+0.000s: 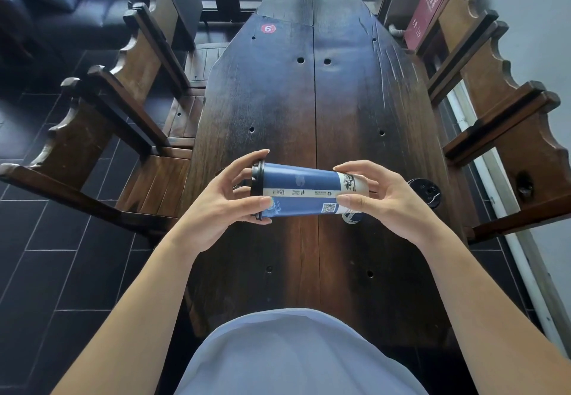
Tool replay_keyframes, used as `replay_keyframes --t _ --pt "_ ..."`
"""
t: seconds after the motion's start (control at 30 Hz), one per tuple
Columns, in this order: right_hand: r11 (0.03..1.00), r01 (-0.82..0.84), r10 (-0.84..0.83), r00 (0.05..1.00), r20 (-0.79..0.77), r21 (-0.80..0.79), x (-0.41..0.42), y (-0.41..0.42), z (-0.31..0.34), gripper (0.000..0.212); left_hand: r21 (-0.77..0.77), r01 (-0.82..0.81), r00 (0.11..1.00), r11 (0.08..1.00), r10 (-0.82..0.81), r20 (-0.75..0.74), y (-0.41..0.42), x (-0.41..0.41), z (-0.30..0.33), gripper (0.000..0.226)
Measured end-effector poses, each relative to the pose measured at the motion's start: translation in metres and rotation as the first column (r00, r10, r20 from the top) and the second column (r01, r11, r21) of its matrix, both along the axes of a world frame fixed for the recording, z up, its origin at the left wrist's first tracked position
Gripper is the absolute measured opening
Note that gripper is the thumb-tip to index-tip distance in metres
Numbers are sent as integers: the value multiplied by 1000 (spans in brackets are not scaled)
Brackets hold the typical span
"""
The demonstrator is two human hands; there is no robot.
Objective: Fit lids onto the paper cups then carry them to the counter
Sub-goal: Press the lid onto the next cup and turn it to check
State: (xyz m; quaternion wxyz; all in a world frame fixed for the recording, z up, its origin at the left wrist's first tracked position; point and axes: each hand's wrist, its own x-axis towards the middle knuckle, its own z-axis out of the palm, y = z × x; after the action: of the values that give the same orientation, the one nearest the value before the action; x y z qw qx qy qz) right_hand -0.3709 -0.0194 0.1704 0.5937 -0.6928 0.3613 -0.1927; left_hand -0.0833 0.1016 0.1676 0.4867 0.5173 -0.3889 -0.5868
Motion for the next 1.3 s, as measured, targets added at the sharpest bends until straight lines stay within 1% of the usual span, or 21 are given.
replay_keyframes --t 0.07,0.2,0.37,0.43,0.5,0.6,0.7,0.8,0.93,1.07,1.2,1.3 --pt "1000 14 -14 1000 1 11 0 1 -1 44 -27 -13 1000 1000 12 -9 1 1 -1 83" --pt "999 1 0 1000 -26 44 1 4 -6 44 -44 -44 999 998 43 -23 -1 0 -2 78" --pt "979 -136 157 979 -128 155 8 10 -9 60 -28 -114 990 993 112 -85 -7 -6 1 71" --pt "968 -171 198 970 -138 184 14 14 -10 58 -33 -134 985 990 129 -117 -11 -10 4 72" --pt "958 -197 226 967 -121 209 19 19 -10 50 -38 -143 980 989 136 -145 -15 -14 6 75" --pt "956 -222 253 955 -156 189 27 28 -12 42 -32 -148 972 988 140 -187 -20 -20 8 80" --pt "973 -182 209 956 -205 145 36 37 -19 45 5 -156 970 988 154 -188 -23 -25 8 93" --pt "987 -120 139 969 -204 104 41 45 -26 49 71 -149 967 986 160 -199 -25 -29 5 105" --pt "993 -57 74 982 -172 98 45 52 -33 43 141 -121 964 983 150 -219 -22 -33 1 93" --pt "994 -56 74 977 -201 96 48 54 -37 46 150 -157 967 976 183 -175 -22 -35 -3 81" --pt "989 -94 119 965 -233 113 50 49 -36 46 152 -173 971 973 194 -140 -24 -33 -4 81" --pt "984 -149 171 953 -251 102 49 39 -28 44 148 -171 975 974 189 -118 -26 -32 -5 87"
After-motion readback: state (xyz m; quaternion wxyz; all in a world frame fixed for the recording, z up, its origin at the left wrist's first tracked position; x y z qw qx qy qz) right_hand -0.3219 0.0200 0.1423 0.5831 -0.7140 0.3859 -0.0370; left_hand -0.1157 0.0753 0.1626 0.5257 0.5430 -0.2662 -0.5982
